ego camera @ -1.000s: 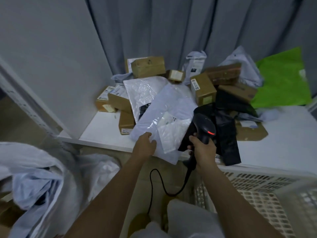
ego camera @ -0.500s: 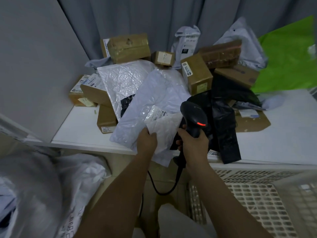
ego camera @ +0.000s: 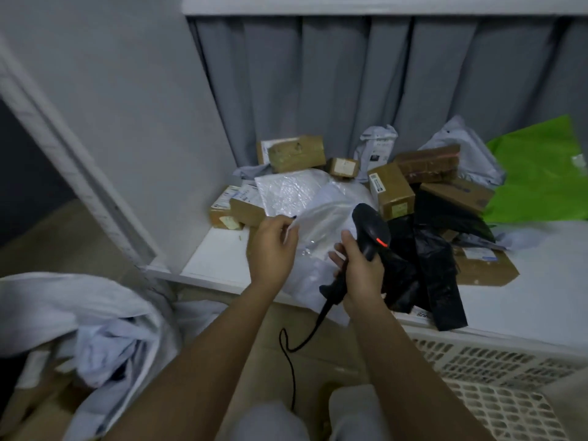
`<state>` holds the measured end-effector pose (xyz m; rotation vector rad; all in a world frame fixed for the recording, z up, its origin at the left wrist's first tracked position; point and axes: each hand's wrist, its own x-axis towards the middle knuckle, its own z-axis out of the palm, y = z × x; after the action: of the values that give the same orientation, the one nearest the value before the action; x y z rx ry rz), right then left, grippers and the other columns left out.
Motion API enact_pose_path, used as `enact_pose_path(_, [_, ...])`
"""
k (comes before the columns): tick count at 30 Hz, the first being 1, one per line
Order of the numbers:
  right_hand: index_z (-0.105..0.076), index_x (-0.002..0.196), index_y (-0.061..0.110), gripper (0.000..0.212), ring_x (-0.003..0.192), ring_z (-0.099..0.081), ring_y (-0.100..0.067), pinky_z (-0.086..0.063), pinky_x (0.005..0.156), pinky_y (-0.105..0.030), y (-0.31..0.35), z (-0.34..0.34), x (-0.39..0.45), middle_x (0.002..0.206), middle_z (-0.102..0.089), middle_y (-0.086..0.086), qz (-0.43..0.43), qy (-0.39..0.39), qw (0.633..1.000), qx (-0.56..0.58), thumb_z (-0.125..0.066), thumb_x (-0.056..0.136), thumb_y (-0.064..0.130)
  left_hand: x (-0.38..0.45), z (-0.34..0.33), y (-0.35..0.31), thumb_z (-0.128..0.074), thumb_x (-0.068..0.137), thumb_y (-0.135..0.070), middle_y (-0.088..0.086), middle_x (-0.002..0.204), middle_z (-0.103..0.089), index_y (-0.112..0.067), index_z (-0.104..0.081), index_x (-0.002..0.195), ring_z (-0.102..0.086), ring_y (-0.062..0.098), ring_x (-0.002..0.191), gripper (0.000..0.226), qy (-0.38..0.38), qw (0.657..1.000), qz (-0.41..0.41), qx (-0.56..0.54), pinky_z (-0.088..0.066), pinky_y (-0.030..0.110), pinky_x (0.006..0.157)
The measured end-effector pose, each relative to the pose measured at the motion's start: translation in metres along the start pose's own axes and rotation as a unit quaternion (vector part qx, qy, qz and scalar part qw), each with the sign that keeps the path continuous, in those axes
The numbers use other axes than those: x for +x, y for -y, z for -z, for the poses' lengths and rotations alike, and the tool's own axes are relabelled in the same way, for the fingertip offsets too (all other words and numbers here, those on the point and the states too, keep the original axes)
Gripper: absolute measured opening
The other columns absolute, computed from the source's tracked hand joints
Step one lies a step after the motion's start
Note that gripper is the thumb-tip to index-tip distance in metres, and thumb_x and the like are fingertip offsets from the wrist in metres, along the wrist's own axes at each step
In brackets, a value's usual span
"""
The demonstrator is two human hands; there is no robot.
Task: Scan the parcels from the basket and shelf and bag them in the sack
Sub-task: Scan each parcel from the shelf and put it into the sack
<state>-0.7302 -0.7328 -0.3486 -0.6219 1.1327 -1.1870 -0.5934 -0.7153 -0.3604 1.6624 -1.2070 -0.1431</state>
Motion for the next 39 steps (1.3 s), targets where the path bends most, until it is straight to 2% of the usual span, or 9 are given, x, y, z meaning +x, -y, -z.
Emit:
enact_pose_path(4, [-0.066, 0.097, 0.015, 0.032, 0.076, -0.069, -0.015, -0.047, 0.057, -0.024, 0.022, -0.043, -0.050, 0.087, -0.072, -0.003, 0.026, 0.034, 0.999, 0.000, -0.078, 0.079, 0.039, -0.027, 0.077, -0.026, -0.060, 0.089, -0.016, -0.003, 0.092, -0.056, -0.019, -0.060, 0.086, -0.050, 0.008, 0.080, 0.004, 0.009, 0.990, -0.105, 0.094, -0.035, 0.024, 0.061])
enact_pose_path(9, [-0.060, 0.091, 0.019, 0.025, 0.081, -0.066, -0.026, -0.055, 0.078, -0.040, 0.038, -0.085, -0.106, 0.100, -0.070, -0.016, 0.040, 0.101, 0.989, -0.103, -0.076, 0.075, 0.010, -0.055, 0.163, -0.043, -0.064, 0.084, -0.021, -0.003, 0.100, -0.058, -0.017, -0.065, 0.093, -0.055, 0.018, 0.096, 0.010, 0.042, 0.976, -0.163, 0.139, -0.050, 0.039, 0.076])
enact_pose_path(12, [-0.058, 0.087, 0.025, 0.025, 0.091, -0.066, -0.024, -0.055, 0.089, -0.044, 0.047, -0.096, -0.141, 0.094, -0.068, -0.004, 0.089, 0.164, 0.971, -0.147, -0.073, 0.078, 0.008, -0.073, 0.202, -0.056, -0.069, 0.083, -0.043, -0.011, 0.118, -0.045, -0.025, -0.061, 0.102, -0.038, 0.009, 0.119, 0.028, 0.088, 0.990, -0.074, 0.087, -0.032, 0.025, 0.100])
enact_pose_path(15, [-0.061, 0.091, 0.024, 0.026, 0.093, -0.068, -0.024, -0.055, 0.089, -0.047, 0.049, -0.094, -0.167, 0.097, -0.071, -0.004, 0.116, 0.243, 0.947, -0.178, -0.076, 0.077, 0.007, -0.083, 0.232, -0.070, -0.052, 0.090, -0.052, -0.007, 0.132, -0.031, -0.024, -0.043, 0.123, -0.028, 0.012, 0.128, 0.044, 0.017, 0.997, 0.056, 0.056, -0.024, 0.028, 0.106])
enact_pose_path(20, [-0.062, 0.098, 0.019, 0.029, 0.094, -0.069, -0.028, -0.056, 0.087, -0.048, 0.047, -0.087, -0.191, 0.102, -0.071, -0.008, 0.110, 0.299, 0.930, -0.184, -0.076, 0.078, 0.004, -0.081, 0.268, -0.091, -0.051, 0.099, -0.026, -0.001, 0.115, -0.059, -0.017, -0.037, 0.135, -0.061, 0.009, 0.086, 0.039, -0.035, 0.951, 0.243, -0.191, -0.051, 0.024, 0.068])
enact_pose_path(23, [-0.061, 0.096, 0.020, 0.025, 0.094, -0.068, -0.026, -0.056, 0.087, -0.046, 0.047, -0.088, -0.199, 0.101, -0.070, -0.008, 0.131, 0.279, 0.931, -0.197, -0.075, 0.080, 0.006, -0.080, 0.278, -0.091, -0.060, 0.092, -0.009, 0.006, 0.116, -0.062, -0.020, -0.041, 0.123, -0.065, 0.021, 0.096, 0.038, -0.100, 0.944, 0.230, -0.214, -0.055, 0.033, 0.075])
enact_pose_path(30, [-0.067, 0.091, 0.020, 0.019, 0.088, -0.069, -0.022, -0.057, 0.085, -0.045, 0.051, -0.090, -0.212, 0.097, -0.073, -0.008, 0.121, 0.277, 0.939, -0.161, -0.080, 0.078, 0.018, -0.081, 0.294, -0.106, -0.059, 0.092, -0.006, -0.004, 0.100, -0.065, -0.022, -0.053, 0.105, -0.066, 0.012, 0.086, 0.022, -0.188, 0.922, 0.164, -0.298, -0.056, 0.025, 0.064])
enact_pose_path(33, [-0.063, 0.090, 0.024, 0.020, 0.074, -0.066, -0.003, -0.053, 0.070, -0.025, 0.051, -0.087, -0.217, 0.088, -0.071, 0.005, 0.140, 0.274, 0.944, -0.118, -0.079, 0.079, 0.020, -0.079, 0.299, -0.106, -0.060, 0.092, -0.005, -0.002, 0.108, -0.065, -0.015, -0.048, 0.121, -0.066, 0.016, 0.097, 0.033, -0.227, 0.879, 0.170, -0.384, -0.057, 0.033, 0.077])
enact_pose_path(39, [-0.060, 0.084, 0.028, 0.025, 0.079, -0.061, -0.004, -0.050, 0.071, -0.026, 0.045, -0.092, -0.225, 0.083, -0.066, 0.010, 0.153, 0.263, 0.946, -0.110, -0.078, 0.079, 0.011, -0.077, 0.281, -0.103, -0.059, 0.091, 0.002, 0.001, 0.113, -0.064, -0.012, -0.045, 0.128, -0.065, 0.020, 0.102, 0.042, -0.215, 0.828, 0.203, -0.477, -0.059, 0.027, 0.065])
